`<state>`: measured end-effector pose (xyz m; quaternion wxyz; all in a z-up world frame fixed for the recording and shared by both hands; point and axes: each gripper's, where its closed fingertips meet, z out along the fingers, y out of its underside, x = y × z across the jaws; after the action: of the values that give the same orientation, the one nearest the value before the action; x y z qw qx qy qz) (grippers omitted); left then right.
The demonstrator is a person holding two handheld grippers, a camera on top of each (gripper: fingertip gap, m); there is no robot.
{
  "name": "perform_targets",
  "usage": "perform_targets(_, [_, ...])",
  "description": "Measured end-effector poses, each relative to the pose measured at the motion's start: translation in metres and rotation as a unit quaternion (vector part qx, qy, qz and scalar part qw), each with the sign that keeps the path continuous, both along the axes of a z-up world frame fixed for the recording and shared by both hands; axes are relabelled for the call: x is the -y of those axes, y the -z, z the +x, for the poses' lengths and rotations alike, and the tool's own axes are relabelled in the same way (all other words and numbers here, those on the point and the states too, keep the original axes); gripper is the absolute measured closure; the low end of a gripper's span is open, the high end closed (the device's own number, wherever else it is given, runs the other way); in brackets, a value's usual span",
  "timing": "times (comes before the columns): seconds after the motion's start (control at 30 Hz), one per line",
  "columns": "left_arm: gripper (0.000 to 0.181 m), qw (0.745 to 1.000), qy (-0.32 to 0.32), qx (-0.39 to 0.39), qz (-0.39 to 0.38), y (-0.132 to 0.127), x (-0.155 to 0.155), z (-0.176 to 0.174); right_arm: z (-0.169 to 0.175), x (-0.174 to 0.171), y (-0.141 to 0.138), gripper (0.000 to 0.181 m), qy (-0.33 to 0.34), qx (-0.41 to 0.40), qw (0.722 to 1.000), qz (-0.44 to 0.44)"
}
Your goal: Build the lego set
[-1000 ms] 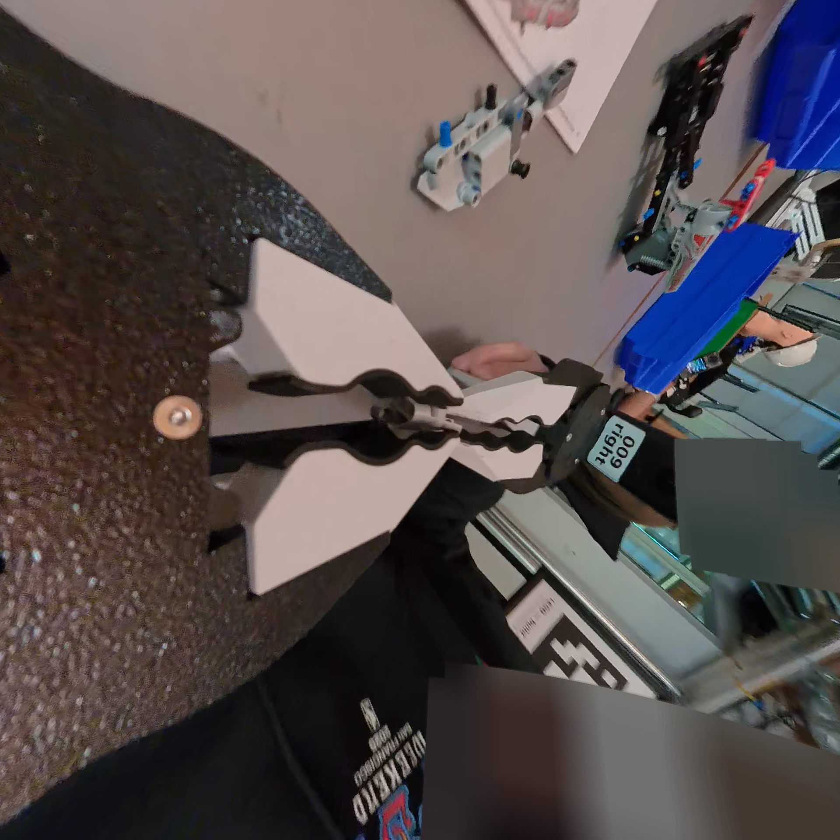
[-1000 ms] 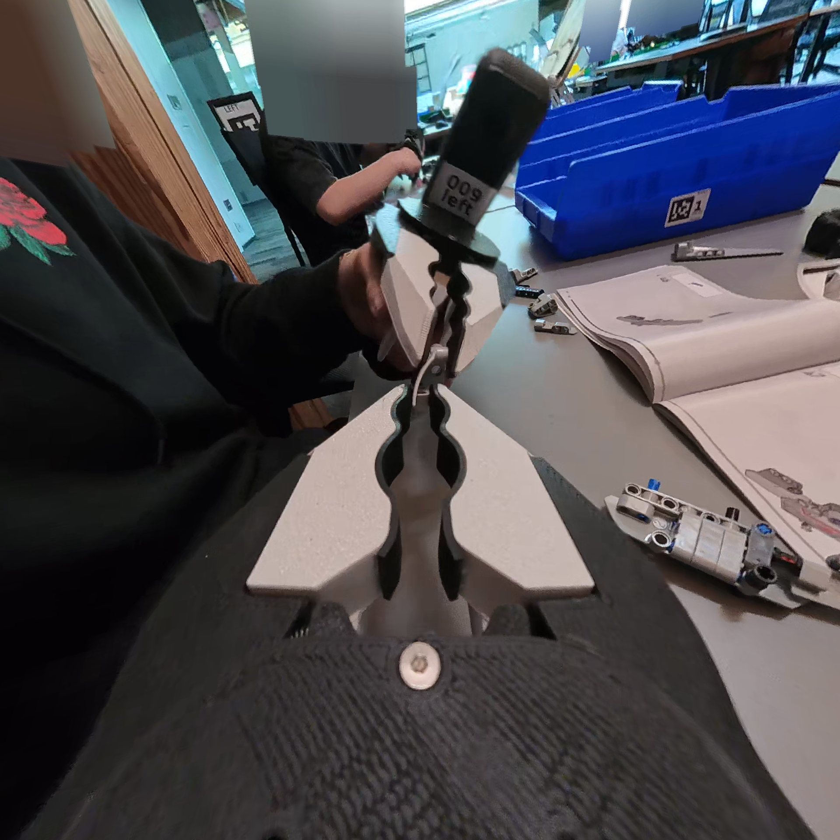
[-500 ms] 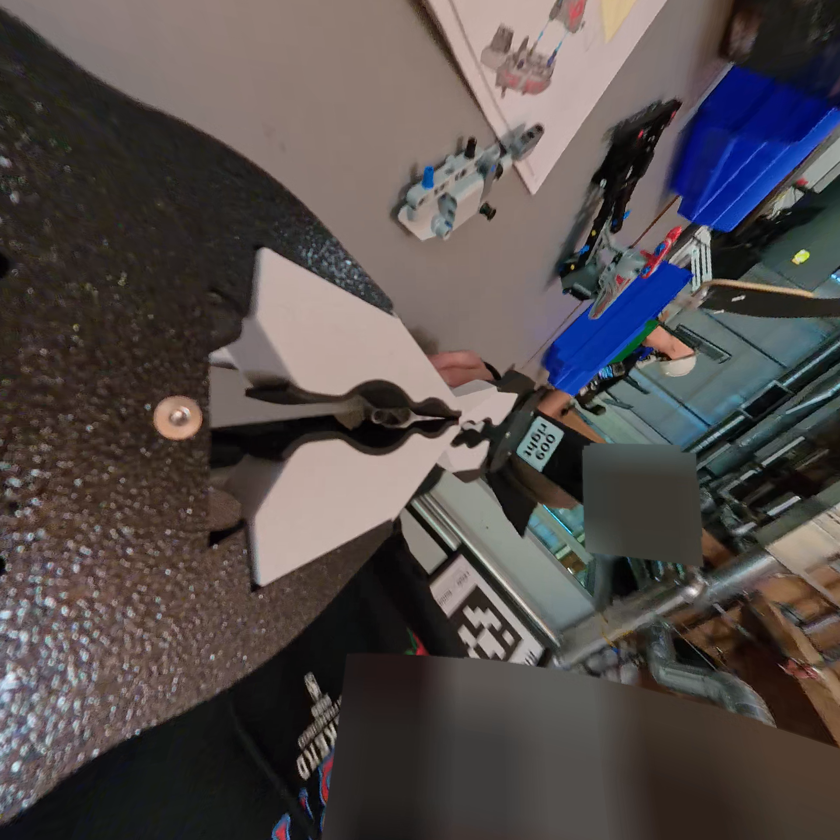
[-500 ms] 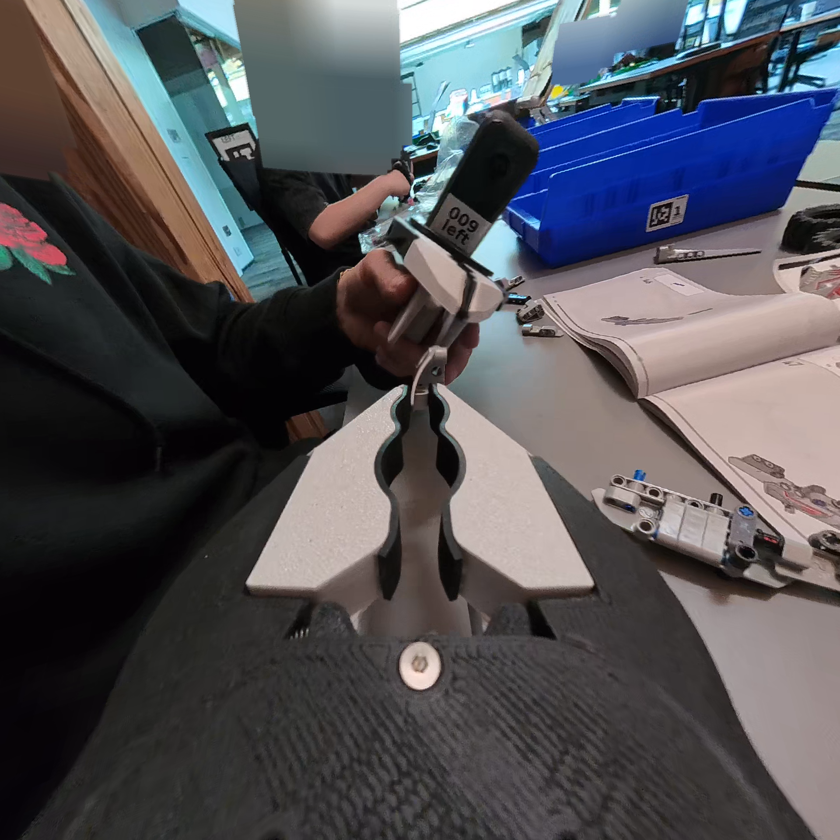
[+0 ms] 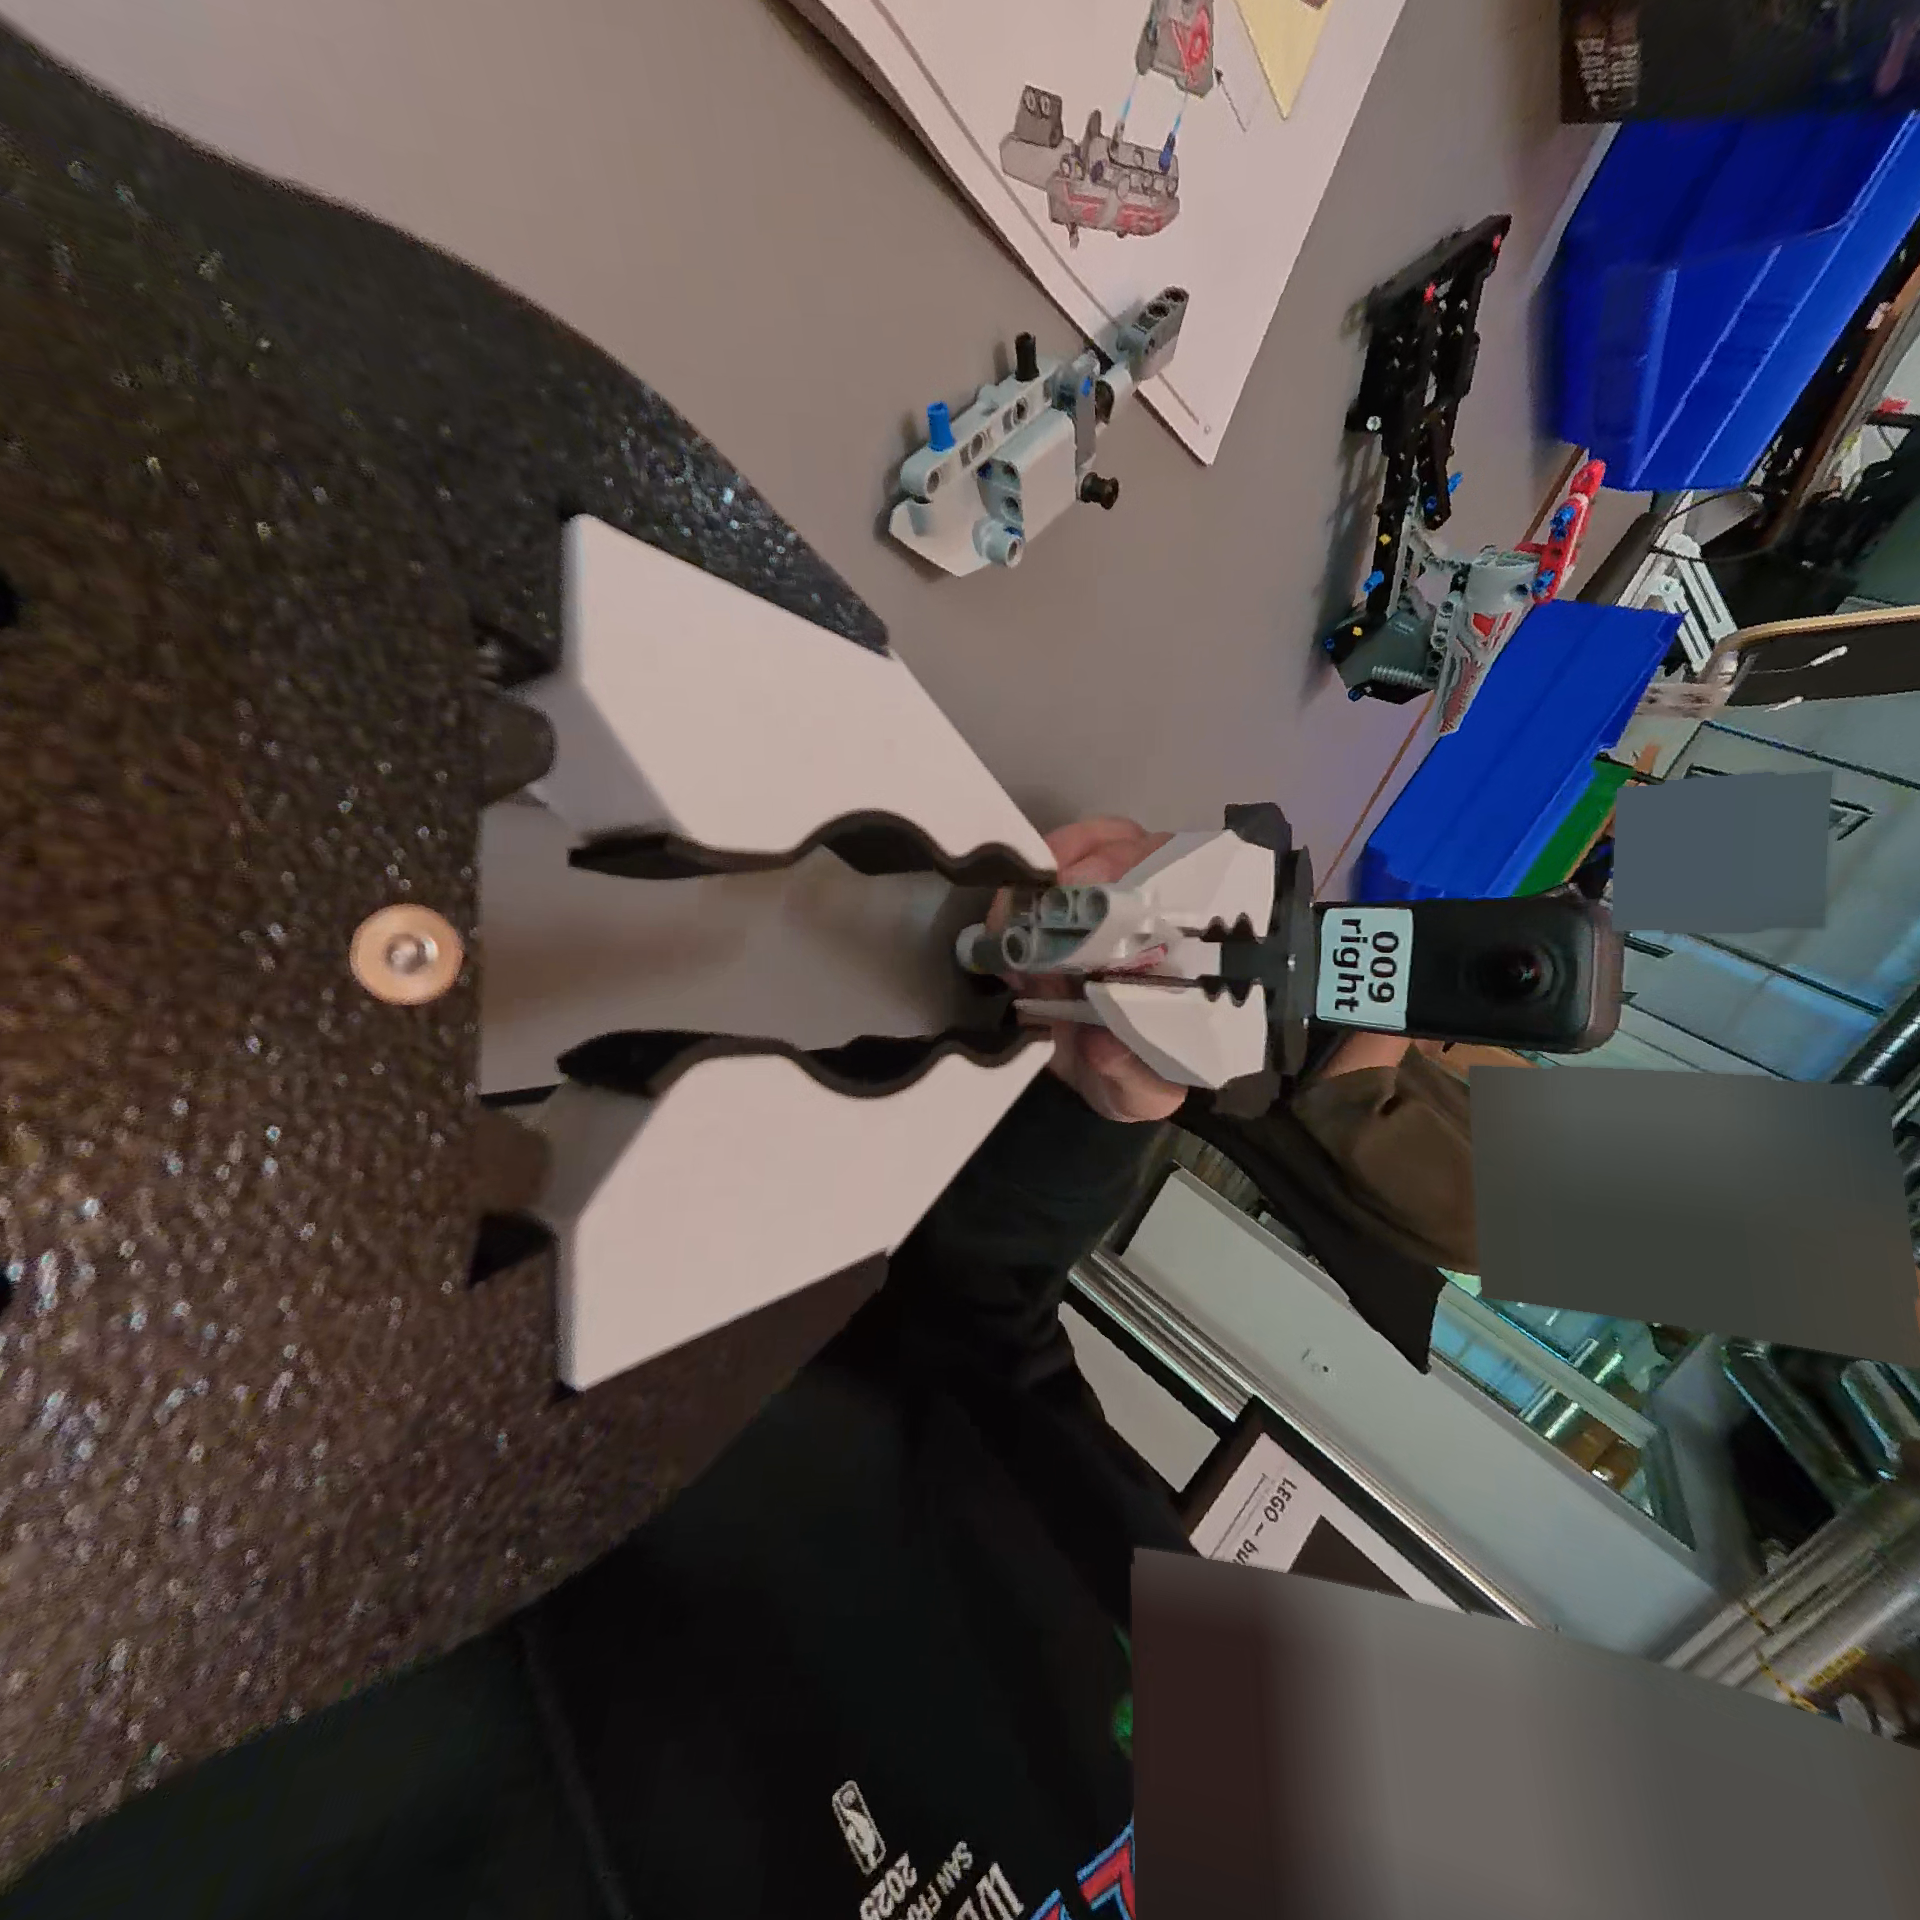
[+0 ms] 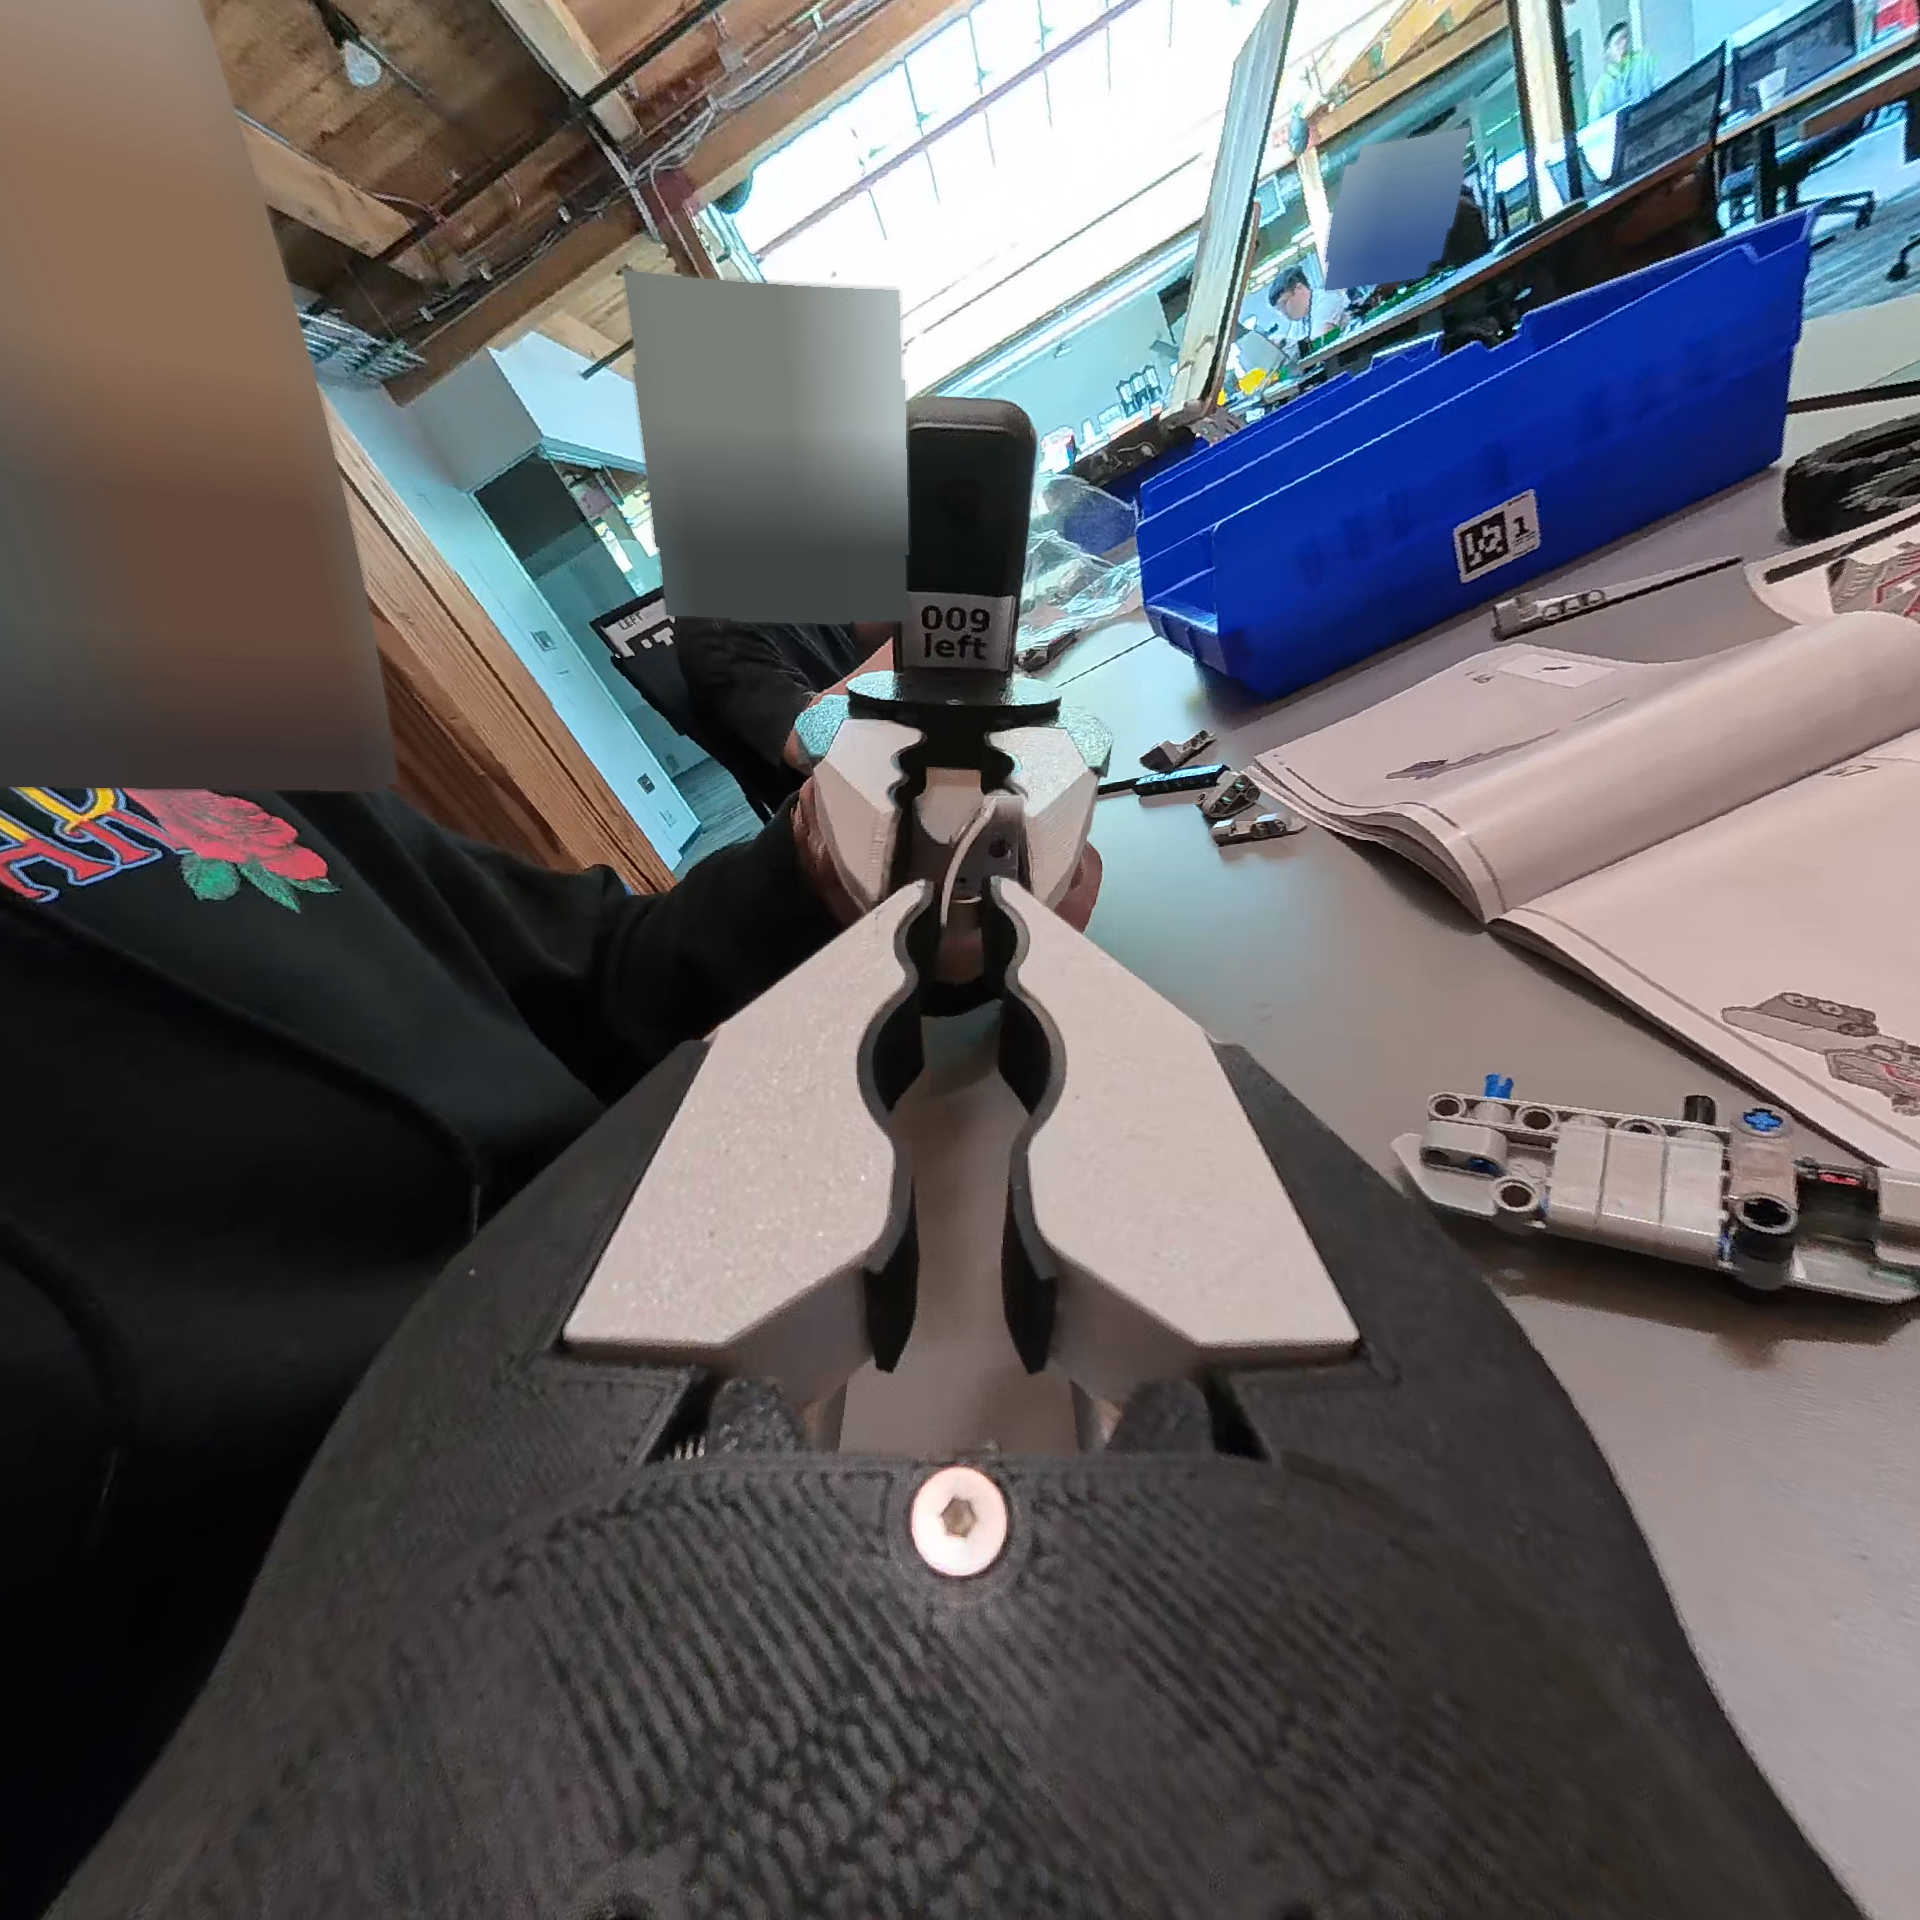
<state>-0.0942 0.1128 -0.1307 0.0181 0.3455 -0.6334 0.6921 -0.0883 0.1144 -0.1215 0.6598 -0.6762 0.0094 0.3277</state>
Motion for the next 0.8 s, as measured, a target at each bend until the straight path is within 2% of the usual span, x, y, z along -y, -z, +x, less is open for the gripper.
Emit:
perform_targets(0.13, [0.167,1.0,-0.005,-0.007,-0.012,0.0,-0.003,0.002,-0.005,-0.002,0.002,0.175,-0.007,0.01,1.0,-0.007])
perform_targets(0.3, [0.168,1.0,0.001,-0.017,-0.013,0.001,-0.003,0.0,-0.007,-0.002,0.004,0.175,-0.014,0.008,1.0,-0.012])
perform_targets(0.53, [0.167,0.996,0.023,-0.042,-0.078,-0.003,-0.002,-0.002,-0.009,0.0,0.003,0.175,-0.022,0.008,1.0,-0.009])
perform_targets(0.63, [0.168,0.998,0.019,-0.015,-0.053,-0.003,-0.002,-0.002,-0.009,0.0,0.004,0.175,-0.022,0.006,1.0,-0.014])
perform_targets(0.77, [0.177,0.998,-0.028,0.058,0.007,-0.008,-0.016,0.002,0.001,0.005,0.006,0.175,-0.007,-0.007,1.0,-0.022])
perform_targets(0.8, [0.174,0.996,-0.039,0.076,0.03,-0.007,-0.019,0.003,0.006,0.006,0.008,0.175,0.003,-0.011,0.999,-0.031])
